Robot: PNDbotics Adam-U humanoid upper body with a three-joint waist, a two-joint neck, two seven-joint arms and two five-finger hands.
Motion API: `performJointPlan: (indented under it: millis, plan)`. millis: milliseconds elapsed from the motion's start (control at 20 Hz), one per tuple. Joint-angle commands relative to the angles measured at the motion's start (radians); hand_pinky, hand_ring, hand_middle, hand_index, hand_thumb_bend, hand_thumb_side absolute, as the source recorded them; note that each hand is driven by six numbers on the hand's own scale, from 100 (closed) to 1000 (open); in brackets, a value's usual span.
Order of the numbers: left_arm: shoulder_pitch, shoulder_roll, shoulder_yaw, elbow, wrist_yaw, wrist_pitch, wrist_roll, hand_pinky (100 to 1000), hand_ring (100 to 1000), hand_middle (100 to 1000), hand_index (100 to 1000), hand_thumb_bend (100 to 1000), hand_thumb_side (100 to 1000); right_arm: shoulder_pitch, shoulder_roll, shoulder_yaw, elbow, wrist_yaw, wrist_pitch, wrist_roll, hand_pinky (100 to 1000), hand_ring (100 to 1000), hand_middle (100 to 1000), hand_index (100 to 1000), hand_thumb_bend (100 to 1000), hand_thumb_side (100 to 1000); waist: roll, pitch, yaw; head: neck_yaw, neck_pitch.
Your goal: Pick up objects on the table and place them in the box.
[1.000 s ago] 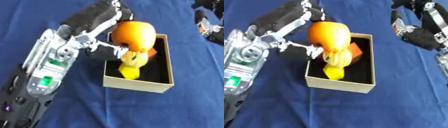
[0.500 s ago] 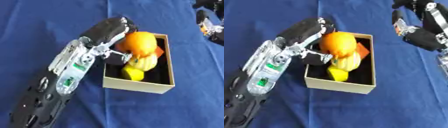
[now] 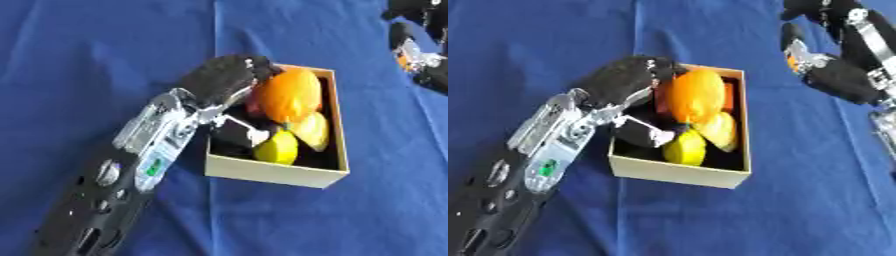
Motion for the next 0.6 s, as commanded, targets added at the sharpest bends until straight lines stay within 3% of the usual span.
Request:
performJointPlan:
  millis: [50, 600]
  plan:
    - [-0.006, 0.036, 0.019, -0.080, -0.005, -0.012, -0.009, 900, 869, 827, 937, 569, 454, 0.004, -0.023, -0.010, -0.015, 0.005, 0.005, -0.003, 984, 906, 699, 803, 100, 448, 0.001, -0.034, 0.006, -0.013, 0.002]
    - [0.000, 0.121, 0.072, -0.337, 0.084, 0.032, -0.060, 898, 868, 823, 940, 538, 465, 0.031, -0.030, -0.012, -0.015, 0.009, 0.007, -0.010, 984, 906, 699, 804, 100, 447, 0.008, -0.055, 0.028, -0.031, 0.014]
